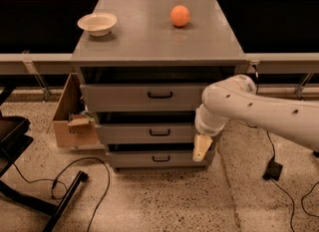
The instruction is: Open middle drawer
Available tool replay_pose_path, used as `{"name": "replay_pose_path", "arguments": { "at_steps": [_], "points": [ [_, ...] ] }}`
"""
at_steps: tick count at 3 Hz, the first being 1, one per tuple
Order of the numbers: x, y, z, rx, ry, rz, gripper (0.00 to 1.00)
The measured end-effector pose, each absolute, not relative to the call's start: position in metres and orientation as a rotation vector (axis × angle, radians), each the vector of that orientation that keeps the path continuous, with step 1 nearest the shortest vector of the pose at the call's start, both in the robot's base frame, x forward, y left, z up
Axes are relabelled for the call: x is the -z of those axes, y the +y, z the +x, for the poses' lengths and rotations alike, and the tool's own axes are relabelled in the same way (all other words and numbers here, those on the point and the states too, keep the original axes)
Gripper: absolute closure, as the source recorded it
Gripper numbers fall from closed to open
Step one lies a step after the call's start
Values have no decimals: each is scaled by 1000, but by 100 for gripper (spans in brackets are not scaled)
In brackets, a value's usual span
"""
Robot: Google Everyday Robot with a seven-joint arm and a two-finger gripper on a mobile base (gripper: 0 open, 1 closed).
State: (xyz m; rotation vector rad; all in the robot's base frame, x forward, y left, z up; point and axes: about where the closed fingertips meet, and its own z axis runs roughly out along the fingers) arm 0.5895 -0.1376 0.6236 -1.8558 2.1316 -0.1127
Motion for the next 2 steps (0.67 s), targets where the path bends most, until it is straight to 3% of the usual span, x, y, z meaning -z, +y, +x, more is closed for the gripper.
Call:
{"name": "replay_pose_path", "arguments": {
  "at_steps": [2],
  "points": [
    [-560, -206, 656, 317, 2155, -2041, 0]
  ]
}}
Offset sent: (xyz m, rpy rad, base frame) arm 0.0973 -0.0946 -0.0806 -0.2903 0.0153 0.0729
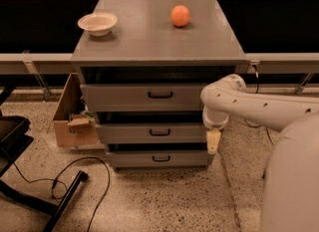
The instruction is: Open middle drawer
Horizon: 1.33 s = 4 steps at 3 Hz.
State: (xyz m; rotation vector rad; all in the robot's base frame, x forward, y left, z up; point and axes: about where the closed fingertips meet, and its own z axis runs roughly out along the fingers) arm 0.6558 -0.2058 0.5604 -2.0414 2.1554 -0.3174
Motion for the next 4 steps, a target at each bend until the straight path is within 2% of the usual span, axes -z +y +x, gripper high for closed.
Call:
{"name": "replay_pose_path", "arguments": {
  "at_steps": [2, 4],
  "points": [
    [-510, -222, 668, 314, 2170, -2099, 0],
    [-469, -217, 677, 260, 2145, -2137, 0]
  ]
}}
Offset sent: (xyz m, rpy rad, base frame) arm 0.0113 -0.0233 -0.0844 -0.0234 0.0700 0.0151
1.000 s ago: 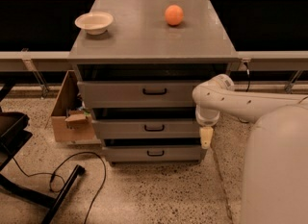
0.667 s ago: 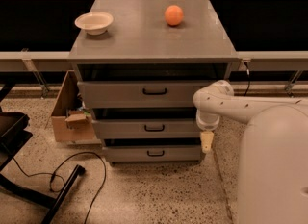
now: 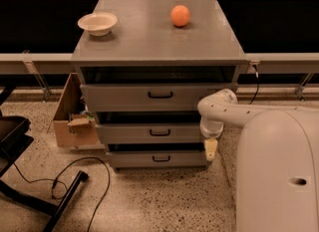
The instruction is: Open middle drawer
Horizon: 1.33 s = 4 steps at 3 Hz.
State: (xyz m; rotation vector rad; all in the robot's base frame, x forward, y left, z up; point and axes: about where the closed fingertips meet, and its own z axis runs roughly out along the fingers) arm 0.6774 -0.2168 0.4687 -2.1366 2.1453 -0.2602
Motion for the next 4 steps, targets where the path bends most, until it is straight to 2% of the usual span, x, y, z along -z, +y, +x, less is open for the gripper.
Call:
{"name": "replay_pose_path", "arguments": {
  "at_steps": [2, 3, 4],
  "points": [
    [-453, -206, 704, 268, 2113, -2207, 0],
    [-447, -205, 718, 257, 2112, -2218, 4],
    [-439, -207, 724, 219, 2128, -2165, 22]
  ]
}}
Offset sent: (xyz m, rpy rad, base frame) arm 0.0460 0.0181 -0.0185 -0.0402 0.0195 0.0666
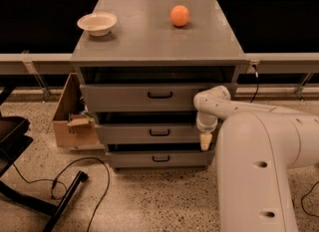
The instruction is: Open middle drawer
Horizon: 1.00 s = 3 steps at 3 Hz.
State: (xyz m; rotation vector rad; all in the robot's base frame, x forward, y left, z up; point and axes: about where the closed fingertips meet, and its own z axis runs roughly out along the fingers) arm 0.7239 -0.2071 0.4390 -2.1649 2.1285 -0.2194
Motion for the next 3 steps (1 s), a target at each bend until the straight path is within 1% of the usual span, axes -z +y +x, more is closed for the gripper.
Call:
{"name": "replay_pose_path", "arguments": {
  "at_steps": [1, 3],
  "points": [
    [-428, -210, 725, 170, 2151, -2112, 46],
    [-436, -211, 725, 168, 2152, -2110, 92]
  ]
}}
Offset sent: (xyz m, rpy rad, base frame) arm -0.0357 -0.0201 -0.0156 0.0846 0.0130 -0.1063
